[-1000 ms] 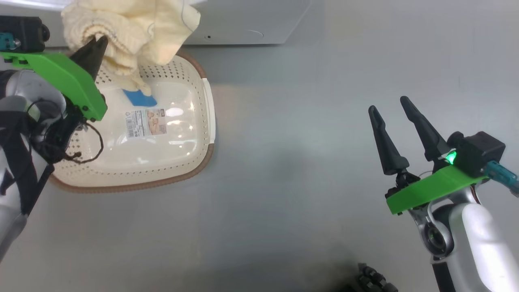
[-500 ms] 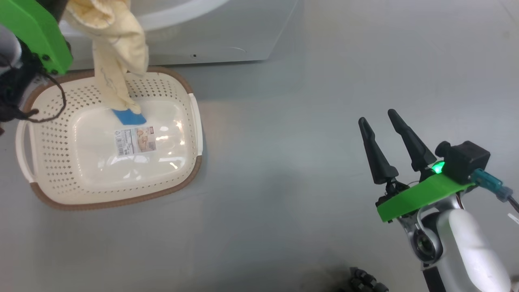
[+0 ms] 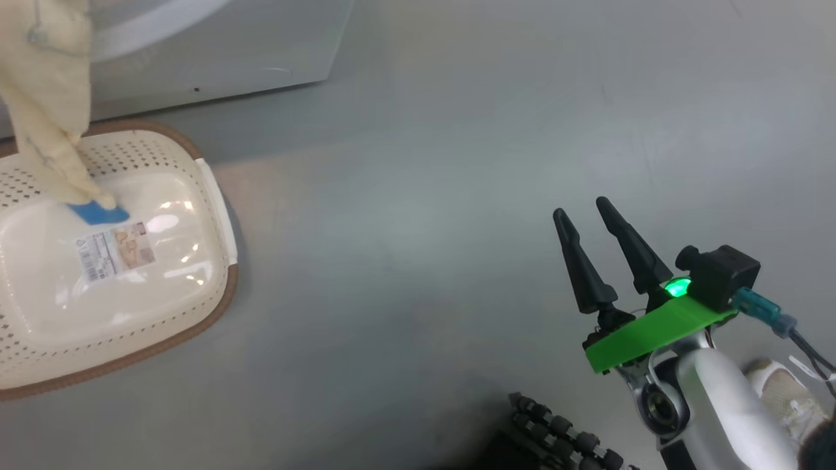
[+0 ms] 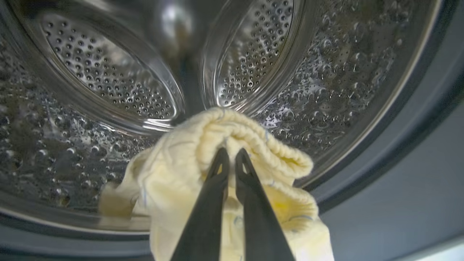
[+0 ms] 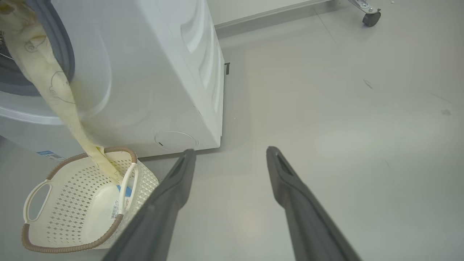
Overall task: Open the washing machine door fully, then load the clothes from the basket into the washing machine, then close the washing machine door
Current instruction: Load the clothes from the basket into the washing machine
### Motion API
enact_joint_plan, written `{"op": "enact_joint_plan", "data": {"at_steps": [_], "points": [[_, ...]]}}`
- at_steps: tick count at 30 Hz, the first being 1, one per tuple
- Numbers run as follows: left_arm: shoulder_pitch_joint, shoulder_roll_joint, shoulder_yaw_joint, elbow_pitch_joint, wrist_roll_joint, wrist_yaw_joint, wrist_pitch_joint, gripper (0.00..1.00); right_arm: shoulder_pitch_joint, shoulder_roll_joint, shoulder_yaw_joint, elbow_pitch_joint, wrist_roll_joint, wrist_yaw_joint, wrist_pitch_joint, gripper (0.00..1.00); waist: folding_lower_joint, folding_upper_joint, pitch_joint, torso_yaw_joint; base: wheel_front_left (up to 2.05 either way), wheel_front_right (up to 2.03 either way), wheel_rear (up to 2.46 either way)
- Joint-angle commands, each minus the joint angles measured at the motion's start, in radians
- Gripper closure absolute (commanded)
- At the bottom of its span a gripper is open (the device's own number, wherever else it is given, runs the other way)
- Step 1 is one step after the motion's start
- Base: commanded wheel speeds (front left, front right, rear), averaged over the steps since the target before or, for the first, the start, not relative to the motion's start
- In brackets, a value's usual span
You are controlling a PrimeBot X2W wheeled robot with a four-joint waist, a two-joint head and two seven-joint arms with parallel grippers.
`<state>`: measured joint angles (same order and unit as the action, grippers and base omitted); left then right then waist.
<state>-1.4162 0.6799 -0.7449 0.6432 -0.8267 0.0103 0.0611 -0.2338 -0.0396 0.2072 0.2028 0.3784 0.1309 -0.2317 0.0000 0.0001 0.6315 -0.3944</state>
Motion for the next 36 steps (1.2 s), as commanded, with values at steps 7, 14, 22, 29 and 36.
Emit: {"op": "enact_joint_plan", "data": {"at_steps": [7,14,22,29,36], "points": [[-0.168,0.046,0.044,0.109,0.107,-0.002,-0.193,1.0,-0.001,-0.011,0.058,-0.005,0.028,0.0,-0.024,0.0,0.0,-0.0001,0.063,-0.094,0.0,0.0,0.0],[-0.253,0.007,0.079,0.219,0.151,0.026,-0.315,1.0,0.004,-0.011,0.09,0.002,0.045,0.0,-0.029,0.0,0.0,-0.0001,0.082,-0.128,0.0,0.0,0.0],[-0.235,-0.045,0.126,0.303,0.166,0.036,-0.322,0.61,0.013,-0.011,0.089,-0.004,0.044,0.0,-0.03,0.0,0.0,-0.0001,0.078,-0.128,0.0,0.0,0.0],[-0.201,-0.082,0.142,0.389,0.135,-0.001,-0.323,0.0,0.009,-0.011,0.075,-0.001,0.037,0.0,-0.03,0.0,0.0,-0.0001,0.062,-0.11,0.0,0.0,0.0],[-0.131,-0.129,0.16,0.381,0.134,-0.004,-0.323,0.0,-0.009,-0.011,0.04,-0.007,0.014,0.0,-0.03,0.0,0.0,-0.0001,0.041,-0.051,0.0,0.0,0.0]]}}
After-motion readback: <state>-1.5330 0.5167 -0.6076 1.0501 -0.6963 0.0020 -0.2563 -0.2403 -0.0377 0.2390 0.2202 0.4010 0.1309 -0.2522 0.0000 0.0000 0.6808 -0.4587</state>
